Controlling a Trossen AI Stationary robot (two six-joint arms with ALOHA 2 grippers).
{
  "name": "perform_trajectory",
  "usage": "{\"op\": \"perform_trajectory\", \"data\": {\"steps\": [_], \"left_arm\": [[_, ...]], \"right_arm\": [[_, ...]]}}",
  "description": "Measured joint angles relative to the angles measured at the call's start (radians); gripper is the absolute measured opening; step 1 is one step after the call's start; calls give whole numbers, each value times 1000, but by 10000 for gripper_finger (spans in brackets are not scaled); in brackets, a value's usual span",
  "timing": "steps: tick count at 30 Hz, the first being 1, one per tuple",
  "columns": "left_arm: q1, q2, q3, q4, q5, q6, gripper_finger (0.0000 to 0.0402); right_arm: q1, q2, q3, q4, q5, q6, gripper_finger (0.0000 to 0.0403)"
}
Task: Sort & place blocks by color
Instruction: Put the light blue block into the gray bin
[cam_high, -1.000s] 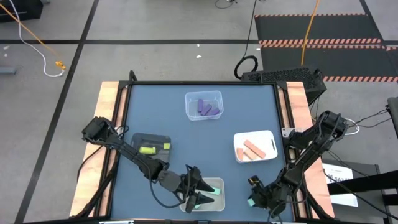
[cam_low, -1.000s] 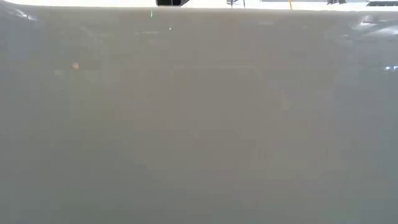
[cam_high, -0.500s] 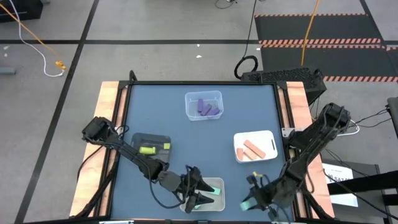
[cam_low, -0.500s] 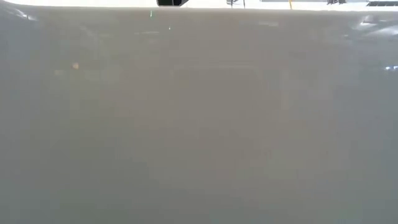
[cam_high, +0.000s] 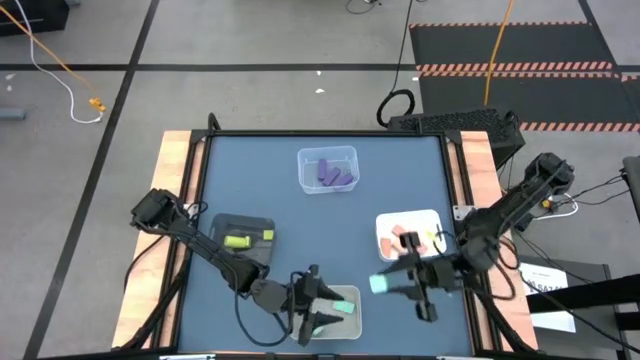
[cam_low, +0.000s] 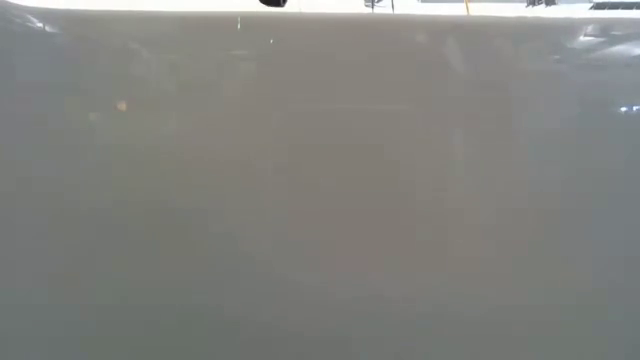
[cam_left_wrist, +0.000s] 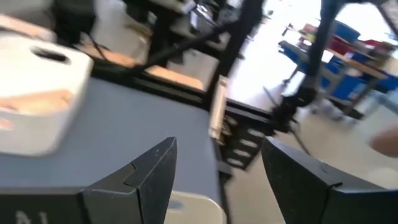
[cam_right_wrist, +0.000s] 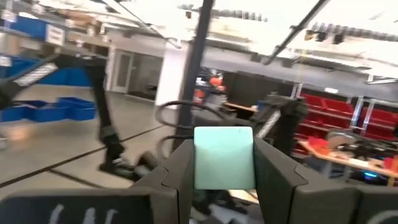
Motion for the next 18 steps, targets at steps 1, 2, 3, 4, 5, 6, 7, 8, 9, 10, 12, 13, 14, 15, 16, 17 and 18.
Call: {"op": "perform_trajectory", "data": {"steps": [1, 2, 3, 4, 5, 6, 7, 8, 9, 10, 12, 13, 14, 15, 16, 17, 18], "left_arm": [[1, 0, 0, 8, -26, 17, 237], [3, 0, 0, 13, -48, 31, 237], [6, 0, 0, 15, -64, 39, 237], [9, 0, 0, 14, -76, 40, 237], [12, 0, 0, 15, -80, 40, 237], [15, 0, 0, 17, -81, 39, 237], [17, 0, 0, 27, -82, 39, 237], [17, 0, 0, 40, -82, 40, 237], [18, -1, 0, 48, -84, 42, 237], [18, -1, 0, 52, -84, 44, 237], [17, -1, 0, 50, -84, 46, 237], [17, -1, 0, 52, -84, 47, 237], [17, -1, 0, 59, -84, 51, 237], [17, -1, 0, 64, -84, 57, 237], [17, -1, 0, 65, -84, 59, 237], [17, -1, 0, 64, -84, 59, 237], [17, -1, 0, 63, -84, 58, 237]], "right_arm": [[-27, 0, 0, 6, -19, -1, 111], [-54, 0, 0, 9, -41, 5, 111], [-82, 0, 0, 9, -70, 22, 111], [-108, 0, 0, 9, -101, 44, 111], [-130, 1, 0, 10, -132, 69, 111], [-150, 3, 0, 12, -160, 93, 111], [-168, 4, 0, 14, -187, 110, 111], [-180, 5, 0, 14, -204, 120, 111], [-188, 5, 0, 16, -218, 128, 111], [-195, 5, 0, 21, -226, 132, 111], [-204, 4, 0, 24, -227, 134, 111], [-206, 4, 0, 23, -228, 134, 111], [-207, 5, 0, 20, -227, 134, 111], [-207, 5, 0, 18, -228, 134, 111], [-207, 5, 0, 18, -228, 134, 111], [-207, 5, 0, 17, -228, 136, 111], [-206, 5, 0, 14, -228, 144, 111]]}}
